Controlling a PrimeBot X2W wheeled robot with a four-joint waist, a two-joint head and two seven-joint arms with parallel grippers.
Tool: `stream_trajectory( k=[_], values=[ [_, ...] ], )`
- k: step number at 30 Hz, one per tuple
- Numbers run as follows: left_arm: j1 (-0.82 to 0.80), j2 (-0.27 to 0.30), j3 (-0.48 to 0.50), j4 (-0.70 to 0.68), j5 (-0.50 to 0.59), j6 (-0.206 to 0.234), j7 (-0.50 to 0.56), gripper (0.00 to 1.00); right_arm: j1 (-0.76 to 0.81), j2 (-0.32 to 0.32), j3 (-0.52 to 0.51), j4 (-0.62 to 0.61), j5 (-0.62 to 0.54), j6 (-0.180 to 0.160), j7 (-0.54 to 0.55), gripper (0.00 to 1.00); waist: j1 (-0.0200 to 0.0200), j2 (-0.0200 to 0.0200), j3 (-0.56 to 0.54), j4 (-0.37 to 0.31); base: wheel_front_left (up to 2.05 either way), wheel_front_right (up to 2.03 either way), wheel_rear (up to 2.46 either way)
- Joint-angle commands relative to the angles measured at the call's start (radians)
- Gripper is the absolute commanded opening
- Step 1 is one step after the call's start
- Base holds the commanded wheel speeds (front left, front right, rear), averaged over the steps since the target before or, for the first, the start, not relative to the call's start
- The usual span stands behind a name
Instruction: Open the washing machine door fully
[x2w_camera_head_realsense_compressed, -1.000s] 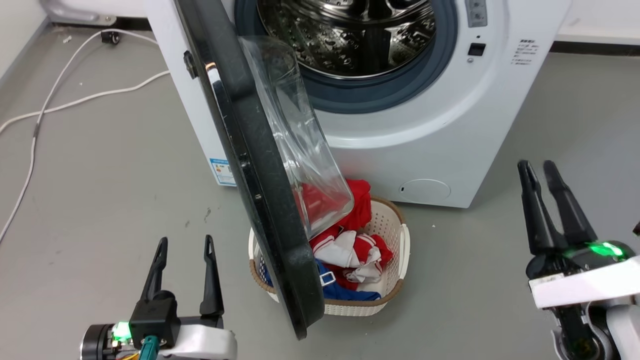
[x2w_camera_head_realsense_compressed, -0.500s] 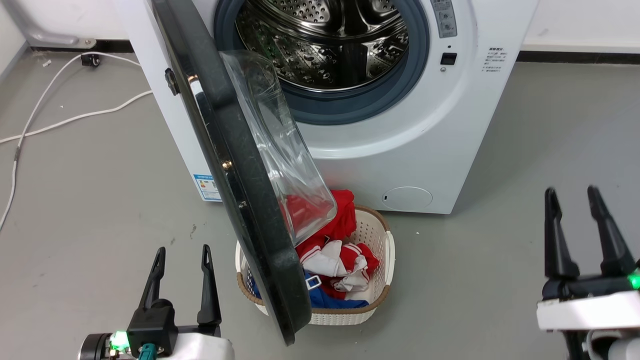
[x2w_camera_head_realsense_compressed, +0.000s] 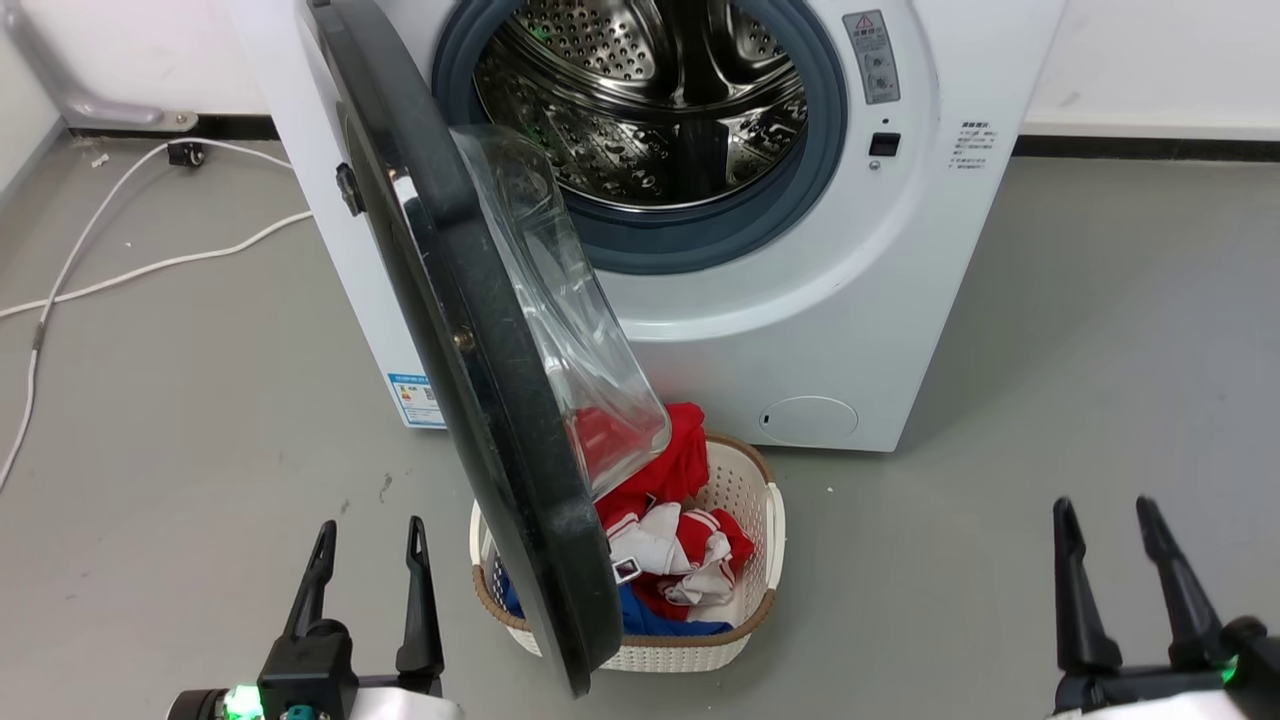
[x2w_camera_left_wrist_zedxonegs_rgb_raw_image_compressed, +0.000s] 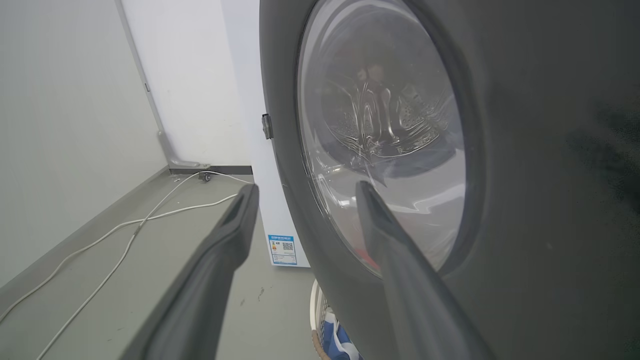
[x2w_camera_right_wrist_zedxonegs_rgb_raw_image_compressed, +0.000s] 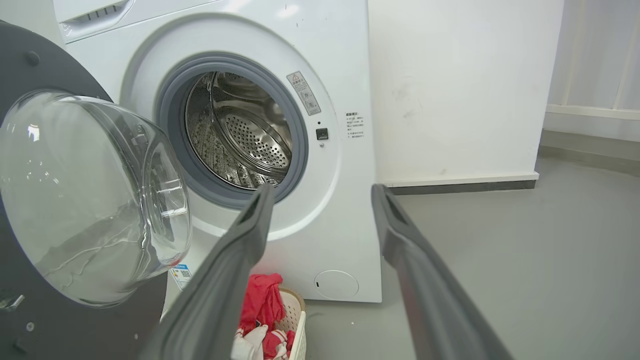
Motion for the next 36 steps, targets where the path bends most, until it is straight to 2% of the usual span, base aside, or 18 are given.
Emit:
stream_trajectory(
  k=[1, 11, 12, 13, 14, 18, 22, 30, 36],
  values=[
    [0.009, 0.000, 0.001, 0.003, -0.003, -0.003, -0.003, 1.00, 0.024, 0.007, 0.002, -0.005, -0.009, 0.000, -0.002, 1.00, 0.0001, -0.0001, -0.005, 0.001, 0.00, 0.00, 0.00],
    [0.023, 0.000, 0.014, 0.020, -0.010, -0.002, -0.003, 1.00, 0.072, 0.009, 0.007, 0.005, 0.002, 0.000, -0.002, 1.00, 0.0001, -0.0001, -0.023, -0.005, 0.00, 0.00, 0.00],
    [0.024, 0.000, 0.017, 0.026, -0.005, 0.002, -0.003, 0.77, 0.075, 0.009, 0.007, 0.008, 0.000, 0.000, -0.002, 1.00, 0.0001, -0.0001, -0.025, -0.006, 0.00, 0.00, 0.00],
    [0.023, 0.000, 0.018, 0.027, 0.000, 0.007, -0.003, 0.22, 0.077, 0.009, 0.008, 0.009, -0.006, 0.000, -0.002, 1.00, 0.0001, -0.0001, -0.026, -0.006, 0.00, 0.00, 0.00],
    [0.022, 0.000, 0.018, 0.027, 0.002, 0.010, -0.003, 0.00, 0.078, 0.010, 0.008, 0.010, -0.009, 0.000, -0.002, 1.00, 0.0001, -0.0001, -0.028, -0.007, 0.00, 0.00, 0.00],
    [0.011, 0.000, 0.024, 0.024, 0.006, 0.017, -0.003, 0.00, 0.080, 0.010, 0.006, 0.015, -0.006, 0.000, -0.002, 1.00, 0.0001, -0.0001, -0.033, -0.006, 0.00, 0.00, 0.00],
    [-0.024, 0.010, 0.046, -0.045, 0.015, 0.029, -0.003, 0.00, 0.074, 0.010, 0.004, 0.016, -0.019, 0.000, -0.002, 1.00, 0.0001, -0.0001, -0.034, -0.003, 0.00, 0.00, 0.00],
    [-0.090, 0.047, 0.042, -0.280, 0.059, 0.036, -0.002, 0.00, 0.075, 0.009, 0.003, 0.013, -0.032, 0.000, -0.002, 1.00, 0.0001, -0.0001, -0.038, -0.002, 0.00, 0.00, 0.00],
    [-0.128, 0.065, -0.044, -0.467, 0.111, 0.019, -0.002, 0.00, 0.077, 0.009, -0.001, 0.006, -0.041, 0.000, -0.002, 1.00, 0.0001, -0.0001, -0.039, -0.010, 0.00, 0.00, 0.00]
  ],
)
